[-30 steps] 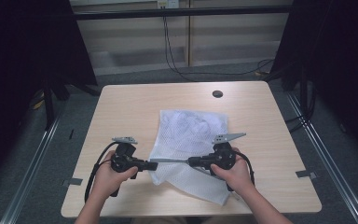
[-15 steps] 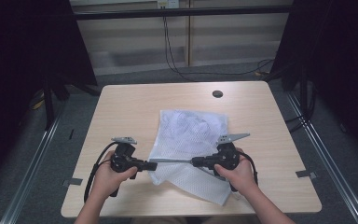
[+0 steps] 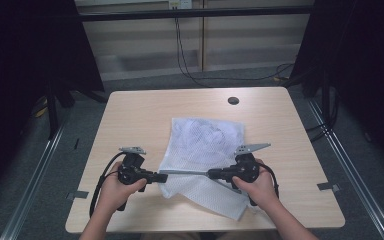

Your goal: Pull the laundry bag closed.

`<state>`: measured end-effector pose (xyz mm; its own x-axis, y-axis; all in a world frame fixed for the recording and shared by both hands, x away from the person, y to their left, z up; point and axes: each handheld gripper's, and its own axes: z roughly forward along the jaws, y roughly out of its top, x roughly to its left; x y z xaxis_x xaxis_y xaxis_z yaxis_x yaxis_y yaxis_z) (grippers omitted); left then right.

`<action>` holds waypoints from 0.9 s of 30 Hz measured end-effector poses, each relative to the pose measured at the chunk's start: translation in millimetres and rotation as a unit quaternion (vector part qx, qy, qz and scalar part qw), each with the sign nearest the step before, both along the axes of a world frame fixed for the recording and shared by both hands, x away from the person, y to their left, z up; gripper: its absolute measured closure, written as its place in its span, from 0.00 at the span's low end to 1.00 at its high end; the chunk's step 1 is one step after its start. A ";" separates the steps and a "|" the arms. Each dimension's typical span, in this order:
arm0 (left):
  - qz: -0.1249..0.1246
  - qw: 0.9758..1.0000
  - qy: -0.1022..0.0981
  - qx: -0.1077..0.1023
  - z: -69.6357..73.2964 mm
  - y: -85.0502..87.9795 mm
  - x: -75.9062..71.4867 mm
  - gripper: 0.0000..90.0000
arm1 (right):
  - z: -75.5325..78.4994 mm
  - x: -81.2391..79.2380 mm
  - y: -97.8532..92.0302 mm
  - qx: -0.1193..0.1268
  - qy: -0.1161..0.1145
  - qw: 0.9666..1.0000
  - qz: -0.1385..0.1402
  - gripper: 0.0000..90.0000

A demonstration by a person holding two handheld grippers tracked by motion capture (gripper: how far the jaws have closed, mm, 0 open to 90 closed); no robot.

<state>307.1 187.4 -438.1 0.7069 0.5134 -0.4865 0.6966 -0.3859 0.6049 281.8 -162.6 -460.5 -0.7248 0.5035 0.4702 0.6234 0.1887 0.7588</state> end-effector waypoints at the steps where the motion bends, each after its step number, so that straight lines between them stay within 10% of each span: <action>1: 0.000 1.000 -0.001 0.000 0.1 0.3 0.1 0.97 | -0.4 0.2 -1.1 0.001 -0.001 1.000 -0.001 0.97; 27: -0.002 1.000 0.001 0.001 -0.2 0.2 0.6 0.97 | -1.2 -2.5 -16.5 -0.004 0.002 1.000 -0.003 0.97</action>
<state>307.7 187.5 -438.3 0.7077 0.5125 -0.4863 0.6964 -0.3896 0.6027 279.3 -179.1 -461.7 -0.7201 0.5117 0.4686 0.6270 0.1904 0.7554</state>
